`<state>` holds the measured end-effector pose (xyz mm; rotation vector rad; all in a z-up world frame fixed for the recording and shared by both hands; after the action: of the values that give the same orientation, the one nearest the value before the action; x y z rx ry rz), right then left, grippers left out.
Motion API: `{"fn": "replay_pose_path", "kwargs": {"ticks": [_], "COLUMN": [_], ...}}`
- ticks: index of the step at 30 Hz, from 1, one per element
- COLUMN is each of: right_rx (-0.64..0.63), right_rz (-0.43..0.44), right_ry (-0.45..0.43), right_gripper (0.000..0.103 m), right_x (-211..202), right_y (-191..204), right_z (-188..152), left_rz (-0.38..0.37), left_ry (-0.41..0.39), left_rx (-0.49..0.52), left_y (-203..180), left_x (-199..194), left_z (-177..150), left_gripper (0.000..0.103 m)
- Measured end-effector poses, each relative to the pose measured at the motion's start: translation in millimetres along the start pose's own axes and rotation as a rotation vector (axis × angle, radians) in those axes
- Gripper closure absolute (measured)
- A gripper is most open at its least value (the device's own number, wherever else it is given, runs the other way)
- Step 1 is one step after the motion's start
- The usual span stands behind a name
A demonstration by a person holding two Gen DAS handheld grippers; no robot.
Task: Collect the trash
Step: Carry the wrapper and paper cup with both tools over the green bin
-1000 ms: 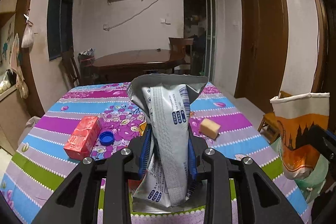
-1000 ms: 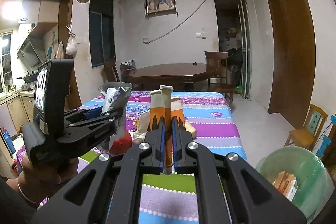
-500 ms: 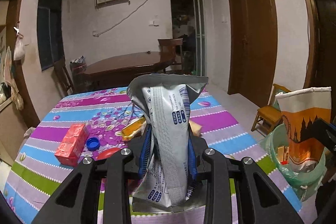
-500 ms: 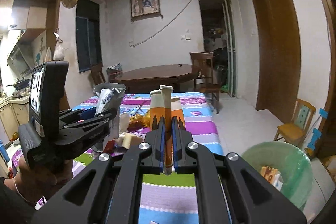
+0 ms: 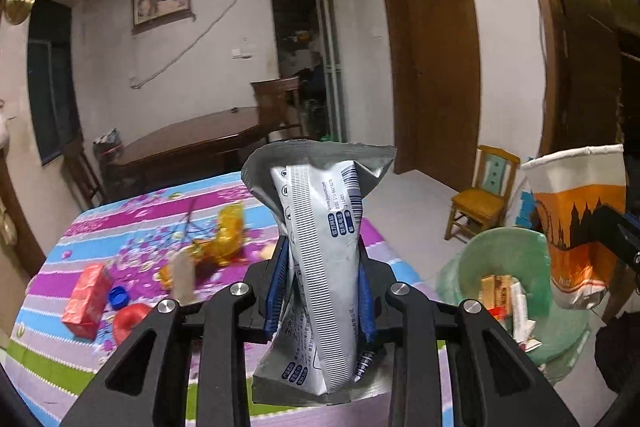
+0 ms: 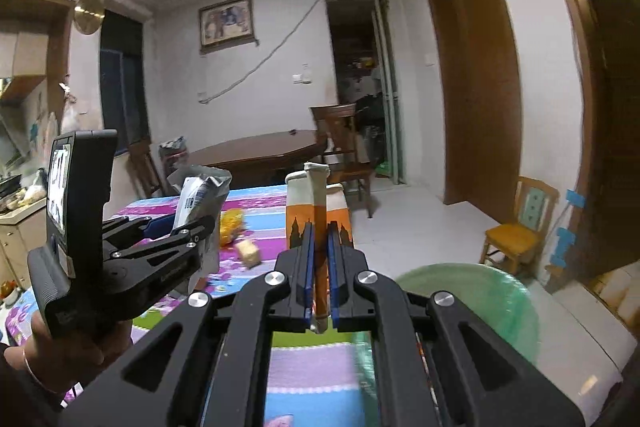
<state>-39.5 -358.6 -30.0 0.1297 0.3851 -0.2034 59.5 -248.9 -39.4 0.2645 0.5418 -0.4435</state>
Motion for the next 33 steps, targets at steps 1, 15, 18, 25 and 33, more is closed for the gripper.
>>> {"fn": "replay_pose_path", "kwargs": {"ticks": [1, 15, 18, 25, 33], "right_rx": [0.005, 0.131, 0.159, 0.214, 0.246], "right_rz": [-0.021, -0.297, -0.320, -0.309, -0.258], "right_ry": [-0.002, 0.034, 0.073, 0.124, 0.131], "right_gripper": [0.098, 0.098, 0.098, 0.098, 0.089], "right_x": [-2.3, -22.7, -18.0, -5.8, 13.2], "right_y": [-6.7, -105.9, -120.1, -135.0, -143.1], "right_z": [-0.7, -15.3, -23.7, -36.7, -35.1], "left_rz": [-0.017, -0.583, -0.634, -0.646, -0.559], "left_ry": [0.003, 0.212, 0.249, 0.269, 0.203], "left_rx": [0.009, 0.214, 0.251, 0.281, 0.220], "left_y": [-7.2, -114.6, -133.3, -163.0, -148.9], "left_x": [3.1, 61.8, 74.0, 95.4, 109.6], "left_z": [1.5, 12.9, 11.4, 12.0, 33.9], "left_gripper": [0.071, 0.071, 0.071, 0.071, 0.029]}}
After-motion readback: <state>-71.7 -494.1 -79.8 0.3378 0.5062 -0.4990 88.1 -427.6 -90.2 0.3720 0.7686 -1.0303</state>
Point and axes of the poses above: each gripper's, at about its wrist camera, not at the fingertips, and x roughly the way its jaws point, y to its left, z to its top, the point moved 5 cm from there along x, roughly the way its jaws point, and after that the axes turned 9 degrees about y, right-handed, at the moved point
